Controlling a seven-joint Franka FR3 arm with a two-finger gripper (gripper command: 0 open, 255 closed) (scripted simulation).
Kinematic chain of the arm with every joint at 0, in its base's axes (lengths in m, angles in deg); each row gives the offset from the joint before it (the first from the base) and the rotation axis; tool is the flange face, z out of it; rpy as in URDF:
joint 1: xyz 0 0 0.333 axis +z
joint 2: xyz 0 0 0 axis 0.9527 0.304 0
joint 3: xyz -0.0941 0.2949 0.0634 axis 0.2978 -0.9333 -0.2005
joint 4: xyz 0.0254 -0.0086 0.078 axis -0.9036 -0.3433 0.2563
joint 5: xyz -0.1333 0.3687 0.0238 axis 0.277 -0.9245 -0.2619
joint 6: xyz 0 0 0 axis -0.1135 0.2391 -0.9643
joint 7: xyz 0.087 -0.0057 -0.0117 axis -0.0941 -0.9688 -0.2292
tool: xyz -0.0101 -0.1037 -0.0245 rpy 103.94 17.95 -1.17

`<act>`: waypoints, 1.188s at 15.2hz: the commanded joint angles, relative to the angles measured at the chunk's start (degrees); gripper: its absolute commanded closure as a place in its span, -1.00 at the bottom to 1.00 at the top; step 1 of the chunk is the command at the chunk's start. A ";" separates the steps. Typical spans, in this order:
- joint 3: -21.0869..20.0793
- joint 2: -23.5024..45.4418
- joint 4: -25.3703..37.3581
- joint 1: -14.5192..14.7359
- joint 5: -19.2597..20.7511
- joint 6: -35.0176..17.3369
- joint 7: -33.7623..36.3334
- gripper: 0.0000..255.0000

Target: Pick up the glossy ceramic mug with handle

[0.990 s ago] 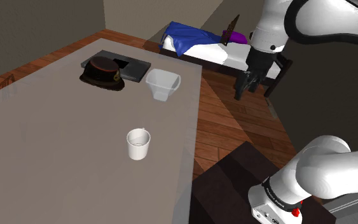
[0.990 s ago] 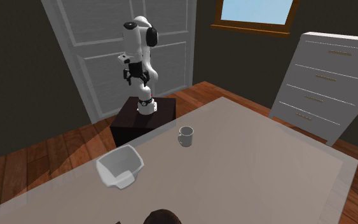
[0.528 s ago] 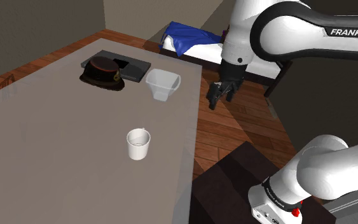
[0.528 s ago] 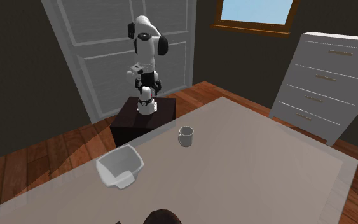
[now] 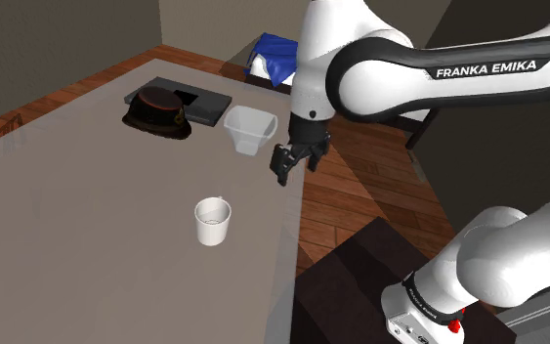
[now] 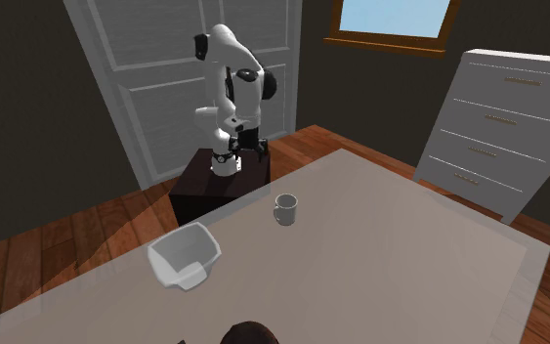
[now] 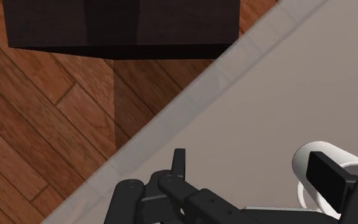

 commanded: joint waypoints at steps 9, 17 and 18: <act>-7.52 22.15 11.95 2.13 8.18 -8.69 14.51 -1.00; -7.38 41.24 27.47 9.15 18.25 -9.55 25.12 -1.00; -7.16 42.66 28.88 9.88 18.88 -9.41 25.70 -1.00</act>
